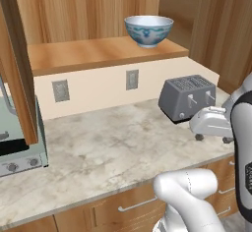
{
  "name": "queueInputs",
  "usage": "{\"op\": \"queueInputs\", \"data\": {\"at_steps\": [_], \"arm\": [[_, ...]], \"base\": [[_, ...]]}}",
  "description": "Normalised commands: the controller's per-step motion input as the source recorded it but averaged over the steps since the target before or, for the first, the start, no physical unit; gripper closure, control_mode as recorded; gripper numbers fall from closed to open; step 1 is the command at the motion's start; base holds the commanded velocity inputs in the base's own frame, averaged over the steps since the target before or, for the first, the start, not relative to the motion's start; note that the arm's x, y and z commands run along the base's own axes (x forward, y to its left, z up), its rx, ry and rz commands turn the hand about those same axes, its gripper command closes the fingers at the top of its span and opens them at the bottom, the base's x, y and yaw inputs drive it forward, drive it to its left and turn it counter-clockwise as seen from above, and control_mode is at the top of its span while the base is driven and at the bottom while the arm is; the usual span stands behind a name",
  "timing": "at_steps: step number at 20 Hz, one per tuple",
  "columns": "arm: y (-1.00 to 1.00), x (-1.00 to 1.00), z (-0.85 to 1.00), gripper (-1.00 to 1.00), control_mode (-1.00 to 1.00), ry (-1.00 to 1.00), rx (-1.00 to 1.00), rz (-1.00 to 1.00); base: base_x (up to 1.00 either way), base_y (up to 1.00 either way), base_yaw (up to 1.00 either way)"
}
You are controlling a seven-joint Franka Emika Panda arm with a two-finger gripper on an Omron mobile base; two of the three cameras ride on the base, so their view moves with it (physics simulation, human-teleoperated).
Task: Move the bowls from the cabinet to the plates on the dining table.
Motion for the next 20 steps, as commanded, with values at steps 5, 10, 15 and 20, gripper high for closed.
{"op": "queueInputs", "data": {"at_steps": [5, 10, 15, 20], "arm": [[0.34, -0.29, 0.27, -1.0, -1.0, -0.07, -0.09, 0.04], [0.38, -0.24, 0.56, -1.0, -1.0, -0.16, -0.21, 0.07], [0.04, 0.02, 0.48, -1.0, -1.0, -0.17, -0.22, 0.12], [-0.1, 0.21, 0.25, -1.0, -1.0, -0.06, -0.06, 0.05]], "base": [[0.0, 0.0, 0.0], [0.0, 0.0, 0.0], [0.0, 0.0, 0.0], [0.0, 0.0, 0.0]]}}
